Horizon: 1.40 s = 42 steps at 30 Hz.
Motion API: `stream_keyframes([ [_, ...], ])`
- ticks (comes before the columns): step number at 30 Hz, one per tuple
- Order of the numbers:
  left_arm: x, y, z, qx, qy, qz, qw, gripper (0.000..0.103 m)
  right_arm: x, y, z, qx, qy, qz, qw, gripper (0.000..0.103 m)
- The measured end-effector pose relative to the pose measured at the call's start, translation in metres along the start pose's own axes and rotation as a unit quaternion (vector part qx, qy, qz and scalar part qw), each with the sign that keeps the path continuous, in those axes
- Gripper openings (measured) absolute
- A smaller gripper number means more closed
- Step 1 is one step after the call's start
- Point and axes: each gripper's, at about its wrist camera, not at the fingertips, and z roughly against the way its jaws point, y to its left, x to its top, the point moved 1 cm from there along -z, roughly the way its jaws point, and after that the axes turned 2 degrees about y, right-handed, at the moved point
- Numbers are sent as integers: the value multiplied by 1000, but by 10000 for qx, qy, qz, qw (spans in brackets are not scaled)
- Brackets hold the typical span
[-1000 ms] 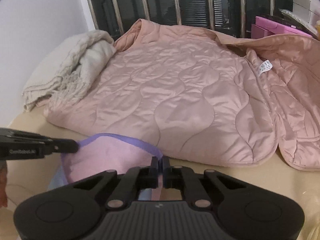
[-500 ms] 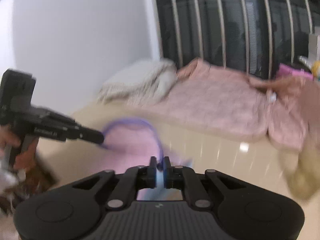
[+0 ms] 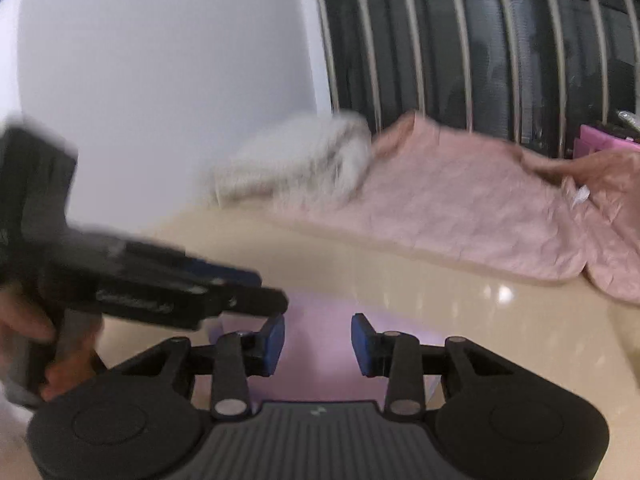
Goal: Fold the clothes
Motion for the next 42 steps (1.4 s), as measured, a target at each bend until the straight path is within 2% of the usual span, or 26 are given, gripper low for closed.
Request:
stream_keyframes([
  [2, -11, 13, -1, -105, 131, 187, 9997, 36, -15, 11, -2, -260, -51, 331, 9991, 36],
  [4, -12, 19, 11, -171, 91, 262, 9995, 35, -15, 13, 6, -186, -69, 399, 9990, 37],
  [6, -3, 18, 31, -239, -310, 214, 9990, 35, -7, 6, 19, -58, -294, 183, 9994, 37],
  [7, 3, 16, 40, -329, -545, 222, 9977, 38, -3, 2, 28, -82, -548, 53, 9985, 37],
  [9, 12, 10, 40, -508, -751, 298, 9954, 42, 3, -7, 34, -277, -786, -114, 9965, 37],
  [10, 15, 7, 37, -567, -777, 326, 9948, 43, 6, -11, 29, -400, -738, -185, 9963, 37],
  [14, 1, -5, -2, -539, -122, 229, 9982, 42, -6, -15, -9, -552, 61, -157, 9983, 35],
  [16, -9, 0, -7, -554, 16, 258, 9981, 42, -17, -17, -3, -575, -133, -146, 9981, 40],
  [19, -13, 4, 9, -555, -30, 312, 9980, 44, -21, -23, 20, -640, -366, -421, 9964, 44],
  [21, -14, -6, 28, -460, -271, 92, 9985, 55, -24, -22, 32, -639, -535, -432, 9956, 49],
  [23, -18, -14, 43, -294, -474, 3, 9984, 72, -29, -17, 38, -621, -567, -348, 9958, 52],
  [24, -20, -18, 43, -108, -483, 8, 9988, 74, -31, -15, 34, -661, -509, -364, 9959, 53],
  [27, -31, -23, 33, 372, -344, 53, 9987, 74, -39, -13, 23, -776, -373, -559, 9947, 53],
  [31, -40, -22, 20, 629, -238, 6, 9977, 75, -50, -16, 20, -765, -427, -1020, 9909, 53],
  [36, -45, -23, 19, 512, -218, 107, 9984, 74, -64, -24, 26, -541, -574, -1255, 9889, 53],
  [39, -46, -24, 21, 466, -207, 97, 9987, 73, -68, -20, 30, -566, -616, -1184, 9894, 53],
  [40, -46, -26, 20, 419, -202, 79, 9989, 67, -69, -18, 30, -590, -615, -1138, 9898, 53],
  [41, -47, -27, 21, 320, -205, 98, 9992, 56, -69, -15, 31, -606, -609, -1103, 9902, 52],
  [42, -48, -27, 22, 215, -210, 114, 9995, 51, -70, -13, 32, -570, -625, -1078, 9906, 48],
])
